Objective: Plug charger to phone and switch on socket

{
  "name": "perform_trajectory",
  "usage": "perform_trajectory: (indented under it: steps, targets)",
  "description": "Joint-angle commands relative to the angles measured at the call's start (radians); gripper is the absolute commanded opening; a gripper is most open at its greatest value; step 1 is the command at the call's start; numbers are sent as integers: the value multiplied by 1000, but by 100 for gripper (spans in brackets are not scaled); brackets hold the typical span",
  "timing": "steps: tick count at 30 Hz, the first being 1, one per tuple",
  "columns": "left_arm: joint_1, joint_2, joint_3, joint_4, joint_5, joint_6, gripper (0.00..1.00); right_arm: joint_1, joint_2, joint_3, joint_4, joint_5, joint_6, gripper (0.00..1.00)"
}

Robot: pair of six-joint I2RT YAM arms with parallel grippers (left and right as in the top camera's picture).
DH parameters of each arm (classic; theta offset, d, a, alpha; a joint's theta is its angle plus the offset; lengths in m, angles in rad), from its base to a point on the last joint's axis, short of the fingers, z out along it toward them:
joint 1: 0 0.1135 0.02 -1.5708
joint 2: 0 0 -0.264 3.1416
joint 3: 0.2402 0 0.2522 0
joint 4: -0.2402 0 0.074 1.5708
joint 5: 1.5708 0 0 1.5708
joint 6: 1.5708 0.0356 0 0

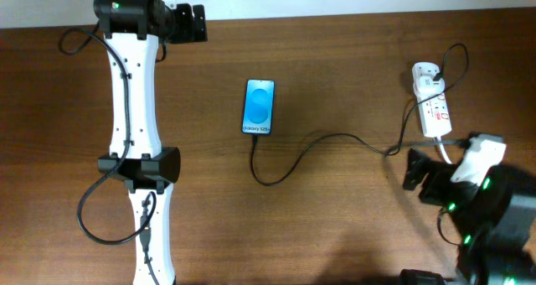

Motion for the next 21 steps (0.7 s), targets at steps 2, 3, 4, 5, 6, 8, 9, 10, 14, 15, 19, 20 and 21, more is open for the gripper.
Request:
perform_trajectory:
  steps: [2,3,4,5,6,8,9,10,14,15,19,20,21]
  targets:
    - [2,11,-3,-2,-11,-12,99,66,-245,-175,91,6,-134,98]
    - [2,11,-3,-2,-11,-12,99,61,-320,-223,111,5,-132,98]
    - [2,11,-3,-2,-11,-12,99,58,-389,-269,128,6,-132,98]
    - [2,11,-3,-2,-11,-12,100,58,-454,-311,142,5,-132,98]
    - [2,11,-3,-2,-11,-12,99,60,-505,-349,156,5,-132,98]
    - [2,11,-3,-2,-11,-12,99,80,-592,-441,225,5,-132,98]
    - [2,11,-3,-2,-11,-12,99,88,-605,-485,273,5,-132,98]
    - [2,11,-3,-2,-11,-12,99,90,-602,-509,304,2,-131,98]
    - [2,11,-3,-2,-11,-12,99,129,-604,-643,526,2,-129,98]
    - [2,11,-3,-2,-10,-12,99,135,-604,-680,583,5,-128,99]
    - [2,11,-3,-2,-11,-12,99,136,-604,-843,845,5,-128,98]
    - [2,11,-3,-2,-11,-12,99,137,-605,-866,867,6,-128,99]
    - [2,11,-3,-2,-11,-12,99,139,-605,-866,856,11,-129,98]
